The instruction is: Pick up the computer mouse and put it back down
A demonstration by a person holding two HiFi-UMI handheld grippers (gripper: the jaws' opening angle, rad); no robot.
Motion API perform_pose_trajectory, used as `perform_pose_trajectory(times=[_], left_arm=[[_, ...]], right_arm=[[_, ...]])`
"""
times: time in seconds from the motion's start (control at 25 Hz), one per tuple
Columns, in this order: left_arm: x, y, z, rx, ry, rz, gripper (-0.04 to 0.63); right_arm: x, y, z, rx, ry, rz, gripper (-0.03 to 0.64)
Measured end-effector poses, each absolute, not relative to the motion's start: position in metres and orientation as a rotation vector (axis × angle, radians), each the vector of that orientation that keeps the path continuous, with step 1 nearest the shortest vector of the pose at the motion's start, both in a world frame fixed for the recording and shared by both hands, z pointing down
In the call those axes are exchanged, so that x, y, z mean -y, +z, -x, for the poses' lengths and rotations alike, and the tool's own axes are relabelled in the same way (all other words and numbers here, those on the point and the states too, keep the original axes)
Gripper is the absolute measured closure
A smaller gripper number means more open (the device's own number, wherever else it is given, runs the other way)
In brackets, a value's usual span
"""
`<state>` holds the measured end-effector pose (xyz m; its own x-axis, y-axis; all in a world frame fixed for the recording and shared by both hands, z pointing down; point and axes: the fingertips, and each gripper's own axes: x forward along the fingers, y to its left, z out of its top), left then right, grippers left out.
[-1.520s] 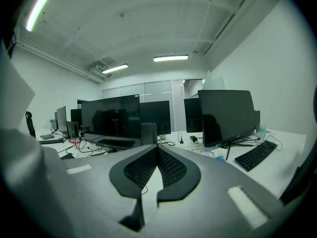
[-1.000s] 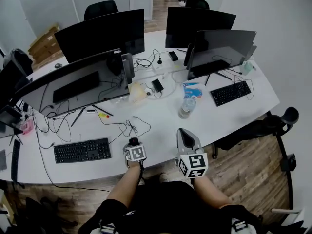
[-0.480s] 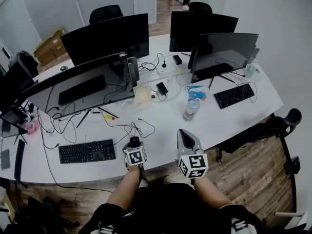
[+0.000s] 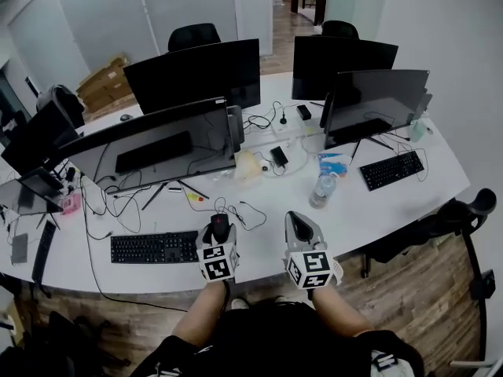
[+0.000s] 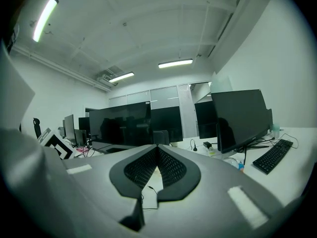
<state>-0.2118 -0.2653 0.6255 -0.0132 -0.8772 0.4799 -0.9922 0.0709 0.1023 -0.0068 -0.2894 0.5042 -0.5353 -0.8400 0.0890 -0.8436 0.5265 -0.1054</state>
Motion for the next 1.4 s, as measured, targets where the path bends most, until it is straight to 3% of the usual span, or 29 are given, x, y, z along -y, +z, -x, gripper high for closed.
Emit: perform_pose_trajectory(times=[0.6,1.4], left_arm=[[0.23,0.506,0.224,2.129,0.108,-1.979,0.265],[0.24,0.562,0.225,1.97,0.076,-1.908,0.265]], right_arm=[[0.291,0.489,0.044,2.825,0.185,-1.39,0.62],[0.286,0.485,0.02,2.762,0.12,-1.444,0.62]])
